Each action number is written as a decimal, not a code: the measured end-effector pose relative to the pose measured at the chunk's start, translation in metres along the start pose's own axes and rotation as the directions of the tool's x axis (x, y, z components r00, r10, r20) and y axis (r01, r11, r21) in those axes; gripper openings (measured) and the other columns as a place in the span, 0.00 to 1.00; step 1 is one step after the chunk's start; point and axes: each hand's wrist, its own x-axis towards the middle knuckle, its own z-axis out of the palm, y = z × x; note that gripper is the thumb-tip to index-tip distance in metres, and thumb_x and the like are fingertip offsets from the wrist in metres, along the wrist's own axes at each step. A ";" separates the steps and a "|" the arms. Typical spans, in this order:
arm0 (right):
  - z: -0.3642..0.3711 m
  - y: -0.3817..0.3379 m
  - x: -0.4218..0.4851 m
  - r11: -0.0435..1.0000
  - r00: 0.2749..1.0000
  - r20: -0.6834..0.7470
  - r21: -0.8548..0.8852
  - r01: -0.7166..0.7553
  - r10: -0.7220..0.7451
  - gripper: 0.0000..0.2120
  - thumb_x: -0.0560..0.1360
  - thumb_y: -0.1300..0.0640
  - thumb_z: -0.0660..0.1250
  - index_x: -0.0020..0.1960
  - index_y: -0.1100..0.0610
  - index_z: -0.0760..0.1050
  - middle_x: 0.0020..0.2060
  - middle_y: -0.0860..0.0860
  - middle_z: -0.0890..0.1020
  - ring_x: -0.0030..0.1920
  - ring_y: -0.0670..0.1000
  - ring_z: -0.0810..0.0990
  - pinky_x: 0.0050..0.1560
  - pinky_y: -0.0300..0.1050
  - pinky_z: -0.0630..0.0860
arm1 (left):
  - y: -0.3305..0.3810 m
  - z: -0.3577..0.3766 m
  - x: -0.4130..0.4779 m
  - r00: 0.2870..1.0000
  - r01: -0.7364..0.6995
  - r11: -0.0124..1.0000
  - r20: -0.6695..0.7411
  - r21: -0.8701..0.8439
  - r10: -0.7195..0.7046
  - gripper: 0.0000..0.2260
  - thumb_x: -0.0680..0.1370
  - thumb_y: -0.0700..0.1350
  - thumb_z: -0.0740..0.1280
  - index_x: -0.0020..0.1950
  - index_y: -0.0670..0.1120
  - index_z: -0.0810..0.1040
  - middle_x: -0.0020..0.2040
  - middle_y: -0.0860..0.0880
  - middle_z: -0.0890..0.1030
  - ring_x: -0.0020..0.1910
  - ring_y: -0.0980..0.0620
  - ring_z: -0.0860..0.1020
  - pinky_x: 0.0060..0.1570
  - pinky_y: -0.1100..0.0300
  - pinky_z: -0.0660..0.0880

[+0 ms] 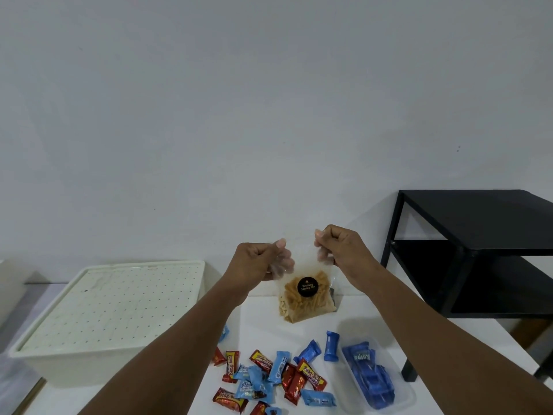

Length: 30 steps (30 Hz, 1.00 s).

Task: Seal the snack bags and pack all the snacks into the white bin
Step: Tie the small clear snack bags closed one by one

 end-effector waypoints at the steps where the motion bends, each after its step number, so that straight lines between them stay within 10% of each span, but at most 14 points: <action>1: -0.002 -0.001 0.000 1.000 1.000 0.011 -0.019 0.015 -0.015 0.15 0.79 0.52 0.68 0.42 0.64 0.76 0.34 0.55 0.79 0.32 0.47 0.78 0.42 0.49 0.74 | 0.001 -0.002 -0.001 0.997 0.065 0.998 0.041 -0.018 -0.065 0.23 0.78 0.58 0.66 0.52 0.37 0.83 0.48 0.40 0.86 0.47 0.41 0.85 0.55 0.45 0.80; 5: -0.007 -0.010 -0.006 0.993 0.980 0.198 -0.116 -0.010 0.032 0.17 0.72 0.47 0.74 0.43 0.63 0.81 0.38 0.55 0.83 0.36 0.49 0.79 0.43 0.45 0.75 | 0.009 -0.010 0.001 0.917 0.364 0.925 0.213 -0.104 -0.337 0.29 0.76 0.65 0.64 0.55 0.39 0.82 0.53 0.41 0.85 0.53 0.37 0.84 0.51 0.49 0.80; 12: -0.004 -0.009 -0.007 0.995 0.983 0.173 -0.091 -0.043 0.059 0.16 0.65 0.45 0.77 0.43 0.57 0.86 0.33 0.51 0.82 0.36 0.46 0.78 0.42 0.43 0.74 | 0.000 0.000 0.001 0.924 0.310 0.941 0.274 -0.135 -0.265 0.10 0.72 0.46 0.73 0.46 0.40 0.83 0.44 0.42 0.84 0.46 0.40 0.85 0.39 0.56 0.81; 21: 0.016 0.005 -0.007 0.994 0.984 -0.167 -0.083 -0.074 0.059 0.21 0.72 0.39 0.73 0.37 0.56 0.73 0.29 0.48 0.70 0.31 0.48 0.67 0.35 0.41 0.68 | -0.017 0.014 0.007 0.995 0.094 0.995 -0.016 -0.015 -0.094 0.13 0.78 0.46 0.71 0.45 0.36 0.83 0.39 0.41 0.84 0.36 0.48 0.82 0.39 0.57 0.78; 30: 0.022 0.018 -0.010 0.990 0.987 0.078 -0.006 -0.139 0.139 0.14 0.81 0.52 0.65 0.40 0.58 0.79 0.35 0.52 0.80 0.36 0.51 0.78 0.36 0.43 0.72 | -0.027 0.027 0.008 0.985 0.024 0.993 -0.174 0.112 -0.004 0.11 0.80 0.45 0.69 0.43 0.38 0.82 0.36 0.43 0.82 0.36 0.49 0.83 0.41 0.52 0.81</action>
